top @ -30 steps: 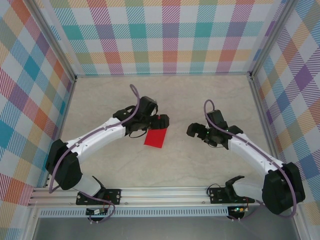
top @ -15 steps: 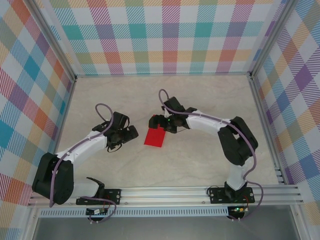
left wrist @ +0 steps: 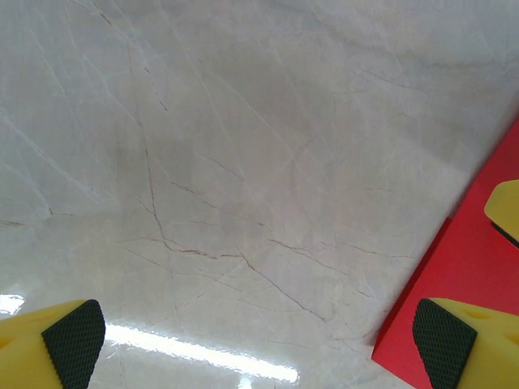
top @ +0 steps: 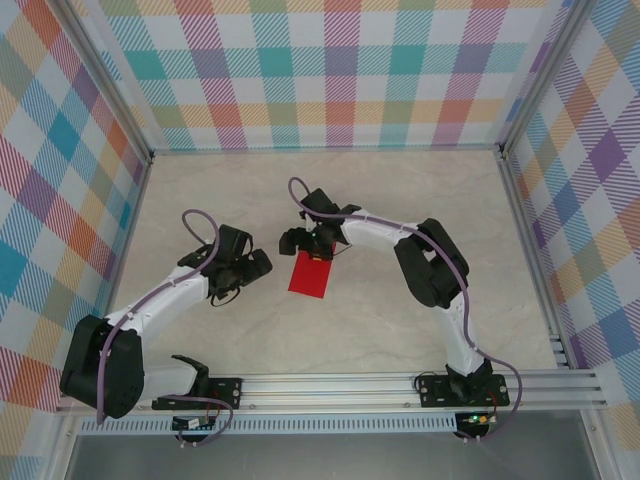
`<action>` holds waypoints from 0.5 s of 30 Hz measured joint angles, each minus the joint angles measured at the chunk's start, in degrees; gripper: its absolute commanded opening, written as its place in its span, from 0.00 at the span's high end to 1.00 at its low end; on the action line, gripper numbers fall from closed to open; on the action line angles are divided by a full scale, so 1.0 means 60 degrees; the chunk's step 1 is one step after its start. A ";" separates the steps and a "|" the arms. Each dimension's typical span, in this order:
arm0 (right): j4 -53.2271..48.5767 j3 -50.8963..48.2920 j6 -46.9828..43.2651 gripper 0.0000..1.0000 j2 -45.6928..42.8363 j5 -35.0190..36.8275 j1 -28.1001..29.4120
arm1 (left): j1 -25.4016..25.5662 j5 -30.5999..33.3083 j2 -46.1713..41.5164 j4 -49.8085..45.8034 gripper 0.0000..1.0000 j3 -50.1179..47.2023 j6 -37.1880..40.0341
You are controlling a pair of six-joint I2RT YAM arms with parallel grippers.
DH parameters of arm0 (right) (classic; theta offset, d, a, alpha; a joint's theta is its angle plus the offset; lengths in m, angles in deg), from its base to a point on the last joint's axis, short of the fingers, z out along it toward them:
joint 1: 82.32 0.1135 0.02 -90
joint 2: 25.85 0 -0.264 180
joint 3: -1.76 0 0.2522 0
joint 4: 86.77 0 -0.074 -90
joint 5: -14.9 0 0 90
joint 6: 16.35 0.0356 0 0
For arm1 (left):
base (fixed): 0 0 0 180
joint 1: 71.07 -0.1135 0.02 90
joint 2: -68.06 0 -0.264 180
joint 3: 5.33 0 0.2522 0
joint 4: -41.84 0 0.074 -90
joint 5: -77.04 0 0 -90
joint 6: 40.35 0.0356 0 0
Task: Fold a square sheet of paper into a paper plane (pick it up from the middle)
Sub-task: Move the paper to the center of the table.
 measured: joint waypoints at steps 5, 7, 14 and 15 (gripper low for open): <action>-0.0062 -0.0510 -0.1220 0.17 -0.0262 -0.0149 0.0000 | 0.0000 -0.0113 -0.0029 0.0025 0.00 0.0000 0.0029; -0.0073 -0.1151 -0.1803 0.18 -0.0699 -0.0237 0.0000 | 0.0000 -0.0237 -0.0029 0.0040 0.00 0.0000 0.0102; -0.0444 -0.2750 -0.2503 0.17 -0.1971 -0.0423 0.0000 | 0.0004 -0.1300 -0.0025 0.0736 0.08 0.0000 0.0335; -0.0415 -0.2936 -0.2437 0.17 -0.2146 -0.0415 0.0000 | 0.0018 -0.1494 -0.0015 0.0863 0.10 0.0000 0.0361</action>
